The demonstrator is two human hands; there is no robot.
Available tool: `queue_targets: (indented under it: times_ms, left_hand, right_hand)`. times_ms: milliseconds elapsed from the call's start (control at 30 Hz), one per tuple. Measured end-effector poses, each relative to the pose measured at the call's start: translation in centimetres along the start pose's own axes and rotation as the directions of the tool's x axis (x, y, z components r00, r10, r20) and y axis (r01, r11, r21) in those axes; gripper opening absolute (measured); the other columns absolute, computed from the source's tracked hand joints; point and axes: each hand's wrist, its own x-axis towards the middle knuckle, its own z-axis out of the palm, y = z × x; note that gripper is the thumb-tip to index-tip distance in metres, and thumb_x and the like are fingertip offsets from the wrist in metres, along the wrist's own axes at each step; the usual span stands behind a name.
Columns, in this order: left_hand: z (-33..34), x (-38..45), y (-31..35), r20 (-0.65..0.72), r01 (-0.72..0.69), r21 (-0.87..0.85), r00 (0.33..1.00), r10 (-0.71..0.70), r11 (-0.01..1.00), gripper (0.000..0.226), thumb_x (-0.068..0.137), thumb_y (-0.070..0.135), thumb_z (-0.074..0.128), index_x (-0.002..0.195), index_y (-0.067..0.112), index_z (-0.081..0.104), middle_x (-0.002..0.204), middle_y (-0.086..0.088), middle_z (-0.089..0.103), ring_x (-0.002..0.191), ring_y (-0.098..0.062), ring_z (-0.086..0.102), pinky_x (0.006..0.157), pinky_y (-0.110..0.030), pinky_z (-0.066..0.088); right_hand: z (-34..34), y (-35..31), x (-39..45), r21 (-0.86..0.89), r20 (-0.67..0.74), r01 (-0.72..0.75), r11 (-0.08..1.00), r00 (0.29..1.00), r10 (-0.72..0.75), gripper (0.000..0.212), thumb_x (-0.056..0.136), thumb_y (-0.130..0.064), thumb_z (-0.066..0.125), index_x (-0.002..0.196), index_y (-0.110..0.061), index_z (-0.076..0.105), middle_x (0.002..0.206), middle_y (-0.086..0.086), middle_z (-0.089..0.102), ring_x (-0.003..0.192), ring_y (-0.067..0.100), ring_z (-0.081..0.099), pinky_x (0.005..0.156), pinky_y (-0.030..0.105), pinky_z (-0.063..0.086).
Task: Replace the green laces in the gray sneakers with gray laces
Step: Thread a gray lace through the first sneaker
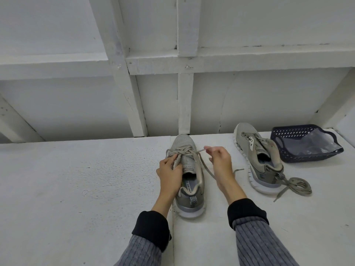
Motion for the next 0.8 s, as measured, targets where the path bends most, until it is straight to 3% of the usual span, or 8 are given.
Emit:
queue_targets:
  times_ms: [67, 100, 200, 367, 467, 667, 733, 800]
  left_hand:
    - [0.0, 0.1, -0.2, 0.0, 0.0, -0.008, 1.0, 0.0, 1.0, 0.042, 0.09, 0.019, 0.054, 0.131, 0.024, 0.061, 0.133, -0.003, 0.047, 0.13, -0.023, 0.036, 0.113, -0.041, 0.033]
    - [0.1, 0.1, -0.3, 0.0, 0.001, -0.014, 1.0, -0.001, 1.0, 0.042, 0.089, 0.02, 0.054, 0.13, 0.025, 0.061, 0.132, -0.002, 0.048, 0.129, -0.023, 0.037, 0.112, -0.043, 0.034]
    - [0.2, 0.2, -0.3, -0.004, 0.001, -0.031, 1.0, -0.001, 1.0, 0.041, 0.09, 0.016, 0.054, 0.129, 0.025, 0.061, 0.13, -0.001, 0.048, 0.128, -0.023, 0.038, 0.111, -0.042, 0.036]
    - [0.3, 0.4, -0.7, 0.009, -0.001, -0.021, 1.0, 0.001, 1.0, 0.041, 0.091, 0.014, 0.053, 0.13, 0.026, 0.061, 0.13, -0.002, 0.05, 0.128, -0.023, 0.037, 0.104, -0.022, 0.029]
    - [0.4, 0.4, -0.8, 0.012, -0.004, -0.009, 1.0, 0.004, 1.0, 0.042, 0.091, 0.014, 0.053, 0.131, 0.025, 0.061, 0.13, 0.0, 0.051, 0.127, -0.022, 0.037, 0.093, -0.015, 0.021]
    - [0.5, 0.7, -1.1, -0.002, -0.035, -0.024, 0.999, 0.035, 0.999, 0.042, 0.089, 0.016, 0.054, 0.127, 0.03, 0.064, 0.129, 0.002, 0.052, 0.127, -0.022, 0.04, 0.1, -0.028, 0.031]
    - [0.5, 0.6, -1.1, -0.009, -0.017, -0.039, 1.0, 0.017, 0.999, 0.042, 0.088, 0.017, 0.054, 0.127, 0.03, 0.064, 0.128, 0.003, 0.051, 0.127, -0.02, 0.039, 0.101, -0.029, 0.031]
    - [0.4, 0.6, -1.1, -0.005, -0.033, -0.051, 0.999, 0.033, 0.998, 0.045, 0.082, 0.024, 0.052, 0.124, 0.035, 0.065, 0.127, 0.004, 0.055, 0.126, -0.022, 0.043, 0.105, -0.035, 0.038]
  right_hand:
    - [-1.0, -0.5, 0.4, 0.344, -0.03, -0.068, 0.937, 0.996, 0.083, 0.024, 0.104, -0.011, 0.032, 0.086, -0.01, 0.048, 0.084, 0.007, 0.065, 0.082, 0.02, 0.065, 0.086, 0.033, 0.052]
    - [-1.5, -0.6, 0.6, 0.354, -0.045, -0.061, 0.933, 0.996, 0.082, 0.026, 0.105, -0.013, 0.032, 0.084, -0.01, 0.046, 0.074, 0.006, 0.058, 0.068, 0.018, 0.061, 0.078, 0.032, 0.054]
    - [-2.5, 0.3, 0.7, -0.075, -0.021, 0.058, 0.996, 0.998, -0.059, 0.026, 0.104, -0.023, 0.039, 0.079, -0.017, 0.044, 0.063, 0.0, 0.04, 0.056, 0.013, 0.038, 0.057, 0.03, 0.043]
    - [-3.8, 3.6, -0.3, -0.565, 0.234, 0.278, 0.777, 0.957, -0.172, 0.024, 0.094, -0.046, 0.055, 0.08, -0.026, 0.059, 0.059, -0.009, 0.055, 0.055, 0.008, 0.048, 0.054, 0.026, 0.038]
    - [-4.0, 4.7, -0.5, -0.647, 0.186, 0.252, 0.719, 0.968, -0.171, 0.027, 0.095, -0.038, 0.058, 0.074, -0.022, 0.064, 0.063, -0.005, 0.063, 0.062, 0.009, 0.058, 0.056, 0.027, 0.041]
    - [-5.0, 4.6, 0.5, -0.572, -0.288, -0.204, 0.794, 0.957, 0.038, 0.034, 0.084, -0.006, 0.052, 0.051, -0.011, 0.042, 0.048, 0.002, 0.042, 0.049, 0.02, 0.039, 0.05, 0.025, 0.026]
    - [-4.4, 4.1, 0.5, -0.677, -0.245, -0.179, 0.714, 0.969, 0.011, 0.022, 0.081, -0.008, 0.052, 0.06, -0.01, 0.048, 0.066, 0.006, 0.049, 0.064, 0.024, 0.047, 0.057, 0.028, 0.036]
    - [-3.6, 3.4, 0.4, -0.829, -0.137, -0.093, 0.551, 0.99, -0.039, 0.01, 0.083, -0.018, 0.056, 0.091, -0.012, 0.06, 0.101, 0.008, 0.053, 0.099, 0.029, 0.048, 0.081, 0.038, 0.042]
